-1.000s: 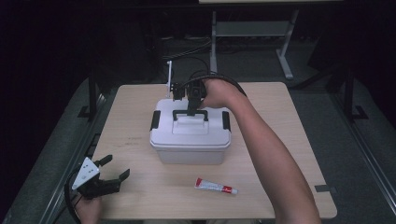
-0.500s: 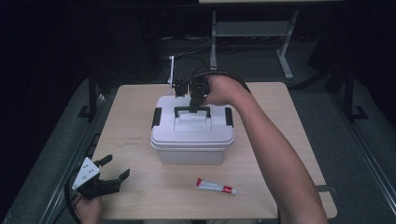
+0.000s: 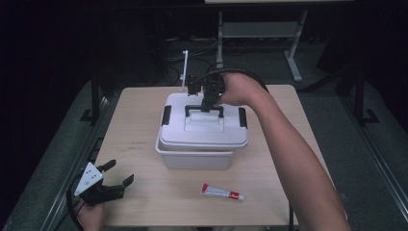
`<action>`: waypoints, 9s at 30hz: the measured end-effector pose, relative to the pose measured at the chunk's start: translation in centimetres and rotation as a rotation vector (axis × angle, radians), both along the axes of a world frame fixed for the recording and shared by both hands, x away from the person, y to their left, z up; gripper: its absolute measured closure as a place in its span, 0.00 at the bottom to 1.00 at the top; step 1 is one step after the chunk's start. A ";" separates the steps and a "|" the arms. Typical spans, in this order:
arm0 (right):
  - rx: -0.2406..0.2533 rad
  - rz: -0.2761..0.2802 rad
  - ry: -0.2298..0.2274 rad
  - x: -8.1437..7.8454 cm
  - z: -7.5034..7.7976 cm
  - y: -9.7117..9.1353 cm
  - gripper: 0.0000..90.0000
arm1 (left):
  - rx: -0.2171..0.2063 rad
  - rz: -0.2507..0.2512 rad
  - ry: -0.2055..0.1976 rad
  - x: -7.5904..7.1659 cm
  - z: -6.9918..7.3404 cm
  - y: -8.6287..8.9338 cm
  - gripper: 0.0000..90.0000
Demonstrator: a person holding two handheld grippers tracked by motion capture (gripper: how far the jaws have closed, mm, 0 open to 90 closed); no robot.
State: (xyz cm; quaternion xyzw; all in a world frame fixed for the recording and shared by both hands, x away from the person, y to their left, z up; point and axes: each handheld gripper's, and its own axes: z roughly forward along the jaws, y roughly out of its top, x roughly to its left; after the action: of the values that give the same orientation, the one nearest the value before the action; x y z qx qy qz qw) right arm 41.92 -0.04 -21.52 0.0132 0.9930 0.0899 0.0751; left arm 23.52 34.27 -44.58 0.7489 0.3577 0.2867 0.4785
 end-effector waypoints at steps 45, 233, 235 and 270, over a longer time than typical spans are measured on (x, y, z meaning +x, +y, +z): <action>0.015 -0.144 -0.023 -2.0 0.6 -10.6 0.94 | 0.015 0.003 -0.001 -0.1 0.0 -0.2 0.15; 0.086 -0.335 0.114 -7.2 -14.4 -21.2 0.75 | 0.044 0.005 -0.014 -0.4 0.0 -0.7 0.15; 0.088 -0.320 0.106 -7.8 -14.3 -20.8 0.73 | 0.044 0.004 -0.015 -0.4 0.0 -0.7 0.15; 0.109 -0.116 0.112 -13.9 -16.9 -12.7 0.57 | 0.045 0.008 -0.019 -0.5 0.1 -0.6 0.15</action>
State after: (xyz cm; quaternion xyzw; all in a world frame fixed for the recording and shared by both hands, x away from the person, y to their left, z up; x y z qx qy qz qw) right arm 28.01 -12.78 -38.45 0.0796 0.9869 0.1384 0.0235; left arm 23.06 33.68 -44.51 0.7552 0.3496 0.3037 0.4639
